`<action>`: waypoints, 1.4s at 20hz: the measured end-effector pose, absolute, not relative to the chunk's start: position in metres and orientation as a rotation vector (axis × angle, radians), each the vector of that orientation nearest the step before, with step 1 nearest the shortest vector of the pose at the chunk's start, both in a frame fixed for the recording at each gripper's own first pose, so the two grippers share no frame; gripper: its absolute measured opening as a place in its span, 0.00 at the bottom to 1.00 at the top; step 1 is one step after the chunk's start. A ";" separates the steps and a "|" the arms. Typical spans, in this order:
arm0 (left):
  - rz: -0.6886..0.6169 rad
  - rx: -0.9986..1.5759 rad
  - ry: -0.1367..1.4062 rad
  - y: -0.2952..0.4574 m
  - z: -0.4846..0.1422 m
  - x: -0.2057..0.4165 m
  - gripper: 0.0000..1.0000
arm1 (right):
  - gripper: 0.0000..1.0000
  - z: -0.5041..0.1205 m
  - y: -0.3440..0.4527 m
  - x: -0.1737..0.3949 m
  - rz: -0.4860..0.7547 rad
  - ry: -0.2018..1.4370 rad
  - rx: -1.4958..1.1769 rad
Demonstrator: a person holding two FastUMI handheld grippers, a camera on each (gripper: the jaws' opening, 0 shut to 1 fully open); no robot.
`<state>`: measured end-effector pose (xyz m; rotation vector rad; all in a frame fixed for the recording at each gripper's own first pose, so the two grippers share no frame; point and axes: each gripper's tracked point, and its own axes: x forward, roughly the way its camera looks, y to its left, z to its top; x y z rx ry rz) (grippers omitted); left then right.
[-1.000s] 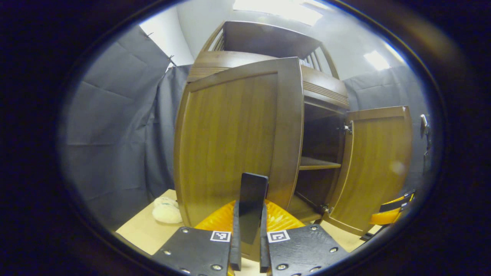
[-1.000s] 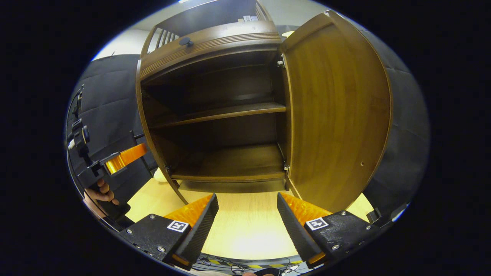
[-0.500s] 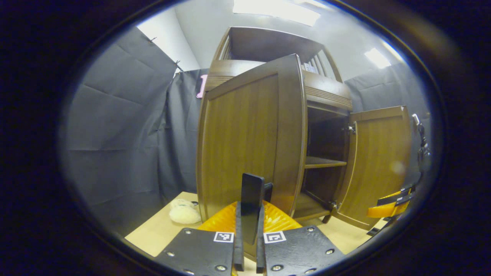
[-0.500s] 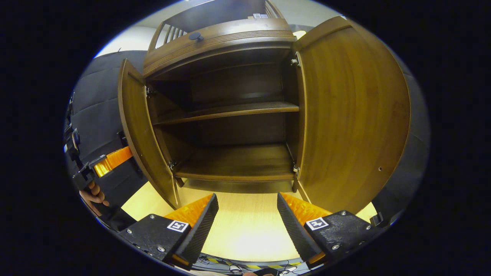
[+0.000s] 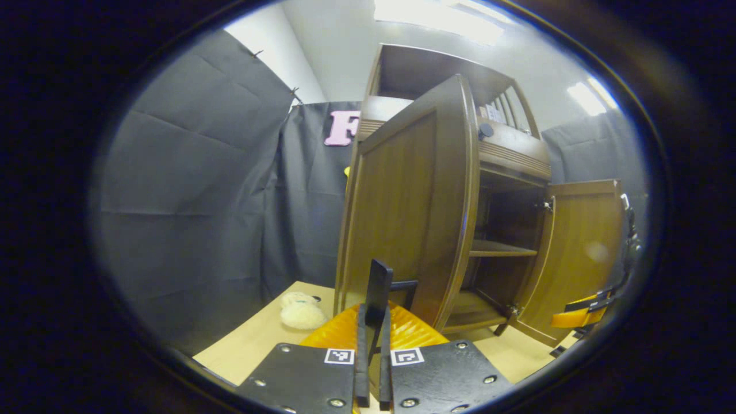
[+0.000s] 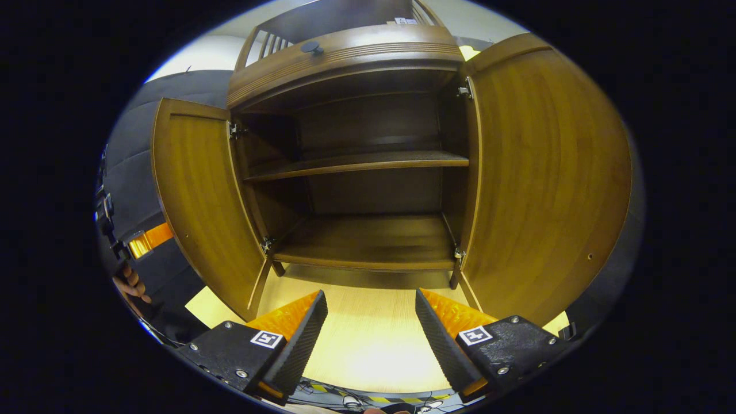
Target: Open the right door of the double-door shoe cabinet with the right hand, and open the left door with the left hand.
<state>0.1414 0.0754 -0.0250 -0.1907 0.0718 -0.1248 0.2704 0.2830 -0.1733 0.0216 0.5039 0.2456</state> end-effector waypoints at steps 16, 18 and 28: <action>-0.173 -0.215 0.068 0.207 -0.034 0.136 0.02 | 0.95 -0.128 0.259 0.312 0.207 0.448 -0.045; -0.151 -0.242 0.080 0.211 -0.038 0.128 0.03 | 0.92 -0.122 0.260 0.311 0.212 0.434 -0.027; 0.044 -0.148 0.019 0.167 0.049 0.021 0.01 | 0.92 -0.095 0.228 0.266 0.224 0.343 0.037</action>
